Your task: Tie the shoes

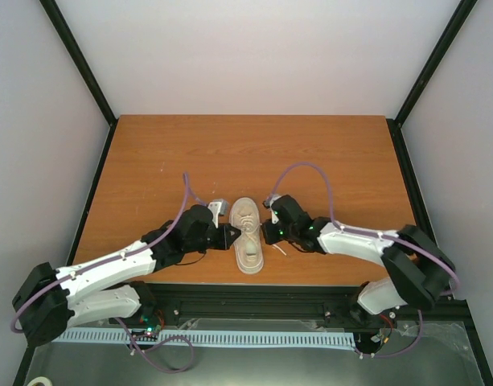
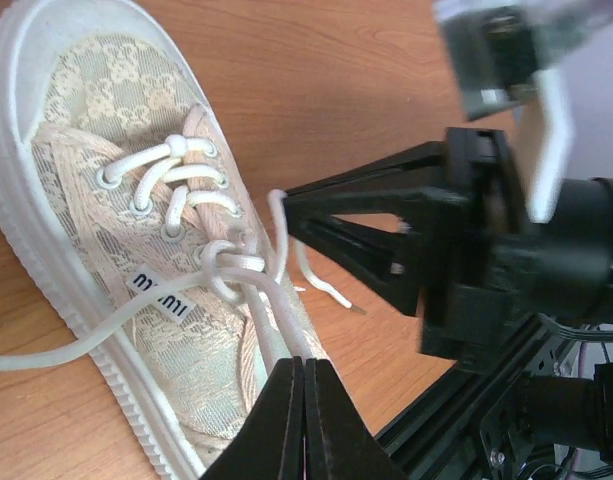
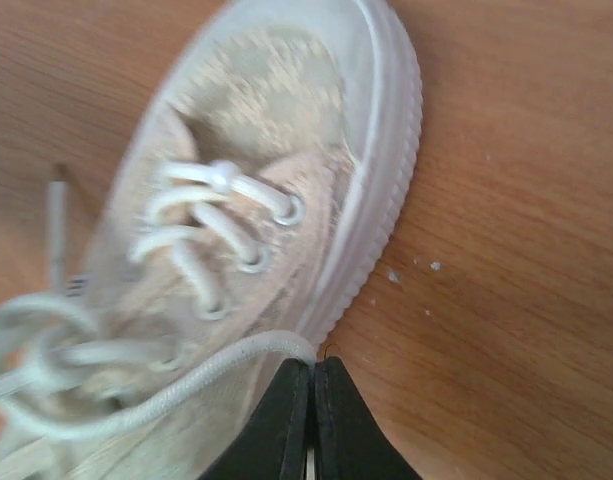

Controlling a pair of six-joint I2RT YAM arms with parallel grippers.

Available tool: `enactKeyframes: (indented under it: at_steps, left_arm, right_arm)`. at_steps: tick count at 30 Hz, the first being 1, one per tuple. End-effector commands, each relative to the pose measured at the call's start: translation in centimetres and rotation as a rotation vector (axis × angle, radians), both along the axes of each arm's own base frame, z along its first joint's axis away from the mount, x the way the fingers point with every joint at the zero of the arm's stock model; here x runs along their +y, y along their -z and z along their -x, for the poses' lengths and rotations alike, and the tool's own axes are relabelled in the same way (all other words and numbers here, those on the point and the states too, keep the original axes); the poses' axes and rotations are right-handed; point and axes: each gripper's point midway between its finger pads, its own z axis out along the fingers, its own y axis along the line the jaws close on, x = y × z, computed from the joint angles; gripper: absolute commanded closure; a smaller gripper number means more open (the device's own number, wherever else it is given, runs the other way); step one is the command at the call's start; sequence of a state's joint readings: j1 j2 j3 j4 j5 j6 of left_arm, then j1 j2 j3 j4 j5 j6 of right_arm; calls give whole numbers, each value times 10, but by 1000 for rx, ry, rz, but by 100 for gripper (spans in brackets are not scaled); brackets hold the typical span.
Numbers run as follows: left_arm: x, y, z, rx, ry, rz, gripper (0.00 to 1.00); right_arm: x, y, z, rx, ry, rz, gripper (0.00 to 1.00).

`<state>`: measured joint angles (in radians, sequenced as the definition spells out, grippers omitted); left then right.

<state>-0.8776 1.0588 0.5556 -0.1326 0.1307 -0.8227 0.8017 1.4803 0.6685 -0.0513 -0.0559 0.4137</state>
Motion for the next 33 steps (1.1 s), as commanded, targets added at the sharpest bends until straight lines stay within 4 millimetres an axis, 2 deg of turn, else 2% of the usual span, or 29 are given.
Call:
enactKeyframes:
  at_steps: [1,6,10,14,20,29,33]
  left_arm:
    - [8,-1,0,-2,-30,-37,99]
    - [4,3,-1,9,-20,-41,99]
    - [-1,2,-4,6,-10,-41,99]
    - [-6,2,-6,9,-1,-35,99]
    - [-10,3,-6,9,11,-34,99]
    - [-24,9,-3,38,66,-7,99]
    - [-26,11,-2,47,79,-8,97]
  right_arm:
    - [-6,-34,8,-74,-64,-30,97]
    - [0,-62,22,-95,-148,-94,97]
    - [9,-72,22,-107,-190,-120,97]
    - [23,-72,20,-96,-232,-140,97]
    - [34,-74,17,-99,-260,-154,97]
    - [54,-78,22,-90,-327,-178,97]
    - [56,-69,23,-77,-330,-164,97]
